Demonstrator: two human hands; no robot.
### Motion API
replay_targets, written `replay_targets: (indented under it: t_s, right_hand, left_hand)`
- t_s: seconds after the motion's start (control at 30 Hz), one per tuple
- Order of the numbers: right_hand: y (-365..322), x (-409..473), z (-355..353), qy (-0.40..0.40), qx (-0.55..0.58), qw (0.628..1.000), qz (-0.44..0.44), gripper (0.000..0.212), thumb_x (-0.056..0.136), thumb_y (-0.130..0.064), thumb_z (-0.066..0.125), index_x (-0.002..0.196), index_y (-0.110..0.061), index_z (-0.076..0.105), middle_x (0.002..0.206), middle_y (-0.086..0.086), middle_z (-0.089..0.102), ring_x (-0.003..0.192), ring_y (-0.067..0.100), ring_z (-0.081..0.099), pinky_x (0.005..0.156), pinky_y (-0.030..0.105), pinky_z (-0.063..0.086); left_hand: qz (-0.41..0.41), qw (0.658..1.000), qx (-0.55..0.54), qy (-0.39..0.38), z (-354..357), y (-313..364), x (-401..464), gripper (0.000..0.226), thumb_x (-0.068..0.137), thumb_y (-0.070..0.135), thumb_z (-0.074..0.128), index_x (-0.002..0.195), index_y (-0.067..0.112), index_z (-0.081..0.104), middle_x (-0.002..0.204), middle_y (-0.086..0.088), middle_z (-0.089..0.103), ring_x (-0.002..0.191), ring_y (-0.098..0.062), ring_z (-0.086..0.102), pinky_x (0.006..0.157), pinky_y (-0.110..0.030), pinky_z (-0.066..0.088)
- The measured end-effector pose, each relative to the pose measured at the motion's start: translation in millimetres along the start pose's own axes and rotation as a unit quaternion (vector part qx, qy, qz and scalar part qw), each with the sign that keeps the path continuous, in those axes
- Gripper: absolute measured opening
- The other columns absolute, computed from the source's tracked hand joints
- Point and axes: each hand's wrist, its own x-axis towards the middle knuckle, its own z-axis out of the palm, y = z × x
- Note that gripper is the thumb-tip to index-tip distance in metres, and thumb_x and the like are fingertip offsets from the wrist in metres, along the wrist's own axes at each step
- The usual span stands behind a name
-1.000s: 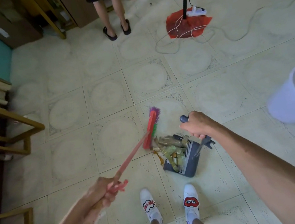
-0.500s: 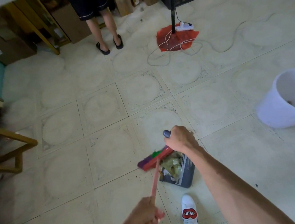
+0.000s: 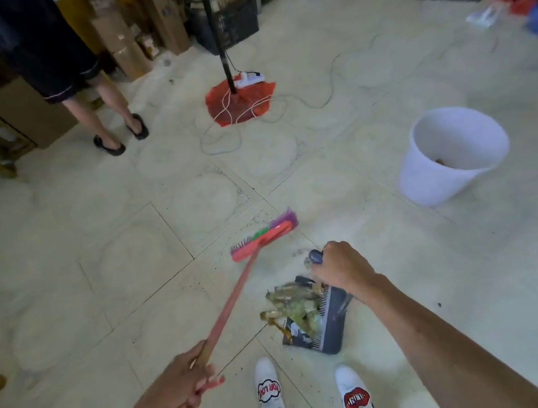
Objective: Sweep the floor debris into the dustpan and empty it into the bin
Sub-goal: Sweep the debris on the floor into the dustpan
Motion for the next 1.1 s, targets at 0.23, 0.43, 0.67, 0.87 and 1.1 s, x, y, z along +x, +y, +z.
replay_targets:
  t_s: [0.23,0.43,0.67,0.87,1.1]
  right_hand:
    - [21,-2,8,0.047,0.069,0.985,0.148,0.034,0.083,-0.018,0.053,0.056,-0.014,0.033,0.056,0.003,0.039,0.05,0.018,0.047,0.046,0.024,0.033]
    - [41,-8,6,0.141,0.108,0.969,0.17,0.046,0.083,-0.009,0.055,0.05,-0.02,0.025,0.044,0.0,0.027,0.039,0.015,0.034,0.043,0.028,0.027]
    - [29,-7,8,0.126,0.167,0.97,0.122,0.048,0.082,-0.005,0.057,0.048,-0.019,0.025,0.04,-0.005,0.024,0.035,0.007,0.025,0.038,0.022,0.022]
    - [30,-13,7,0.136,0.161,0.968,0.136,0.048,0.084,-0.011,0.057,0.048,-0.016,0.027,0.04,-0.003,0.027,0.038,0.012,0.028,0.039,0.02,0.023]
    - [30,-8,3,0.122,0.193,0.963,0.14,0.045,0.081,-0.012,0.056,0.042,-0.014,0.035,0.026,-0.004,0.038,0.026,0.007,0.039,0.03,0.013,0.024]
  left_hand:
    - [0.063,0.955,0.289,0.035,16,91,118,0.061,0.094,0.003,0.046,0.15,0.022,0.033,0.119,-0.017,0.066,0.071,-0.016,0.066,0.051,-0.02,0.055]
    - [0.081,0.866,0.492,-0.025,50,75,111,0.069,0.089,0.028,0.065,0.146,0.012,0.029,0.121,-0.008,0.052,0.113,-0.023,0.061,0.093,-0.027,0.052]
    - [0.1,0.908,0.39,-0.118,2,65,48,0.005,0.097,0.033,0.054,0.099,0.029,0.054,0.077,0.012,0.048,0.071,-0.007,0.053,0.057,-0.01,0.037]
    - [-0.001,0.974,0.109,-0.2,-38,68,13,0.017,0.096,0.008,0.058,0.093,0.001,0.073,0.056,-0.003,0.056,0.044,-0.012,0.052,0.047,-0.019,0.035]
    - [0.021,0.979,0.19,-0.07,-46,79,20,0.024,0.095,0.007,0.057,0.115,0.019,0.063,0.069,-0.006,0.069,0.045,-0.014,0.051,0.042,-0.022,0.037]
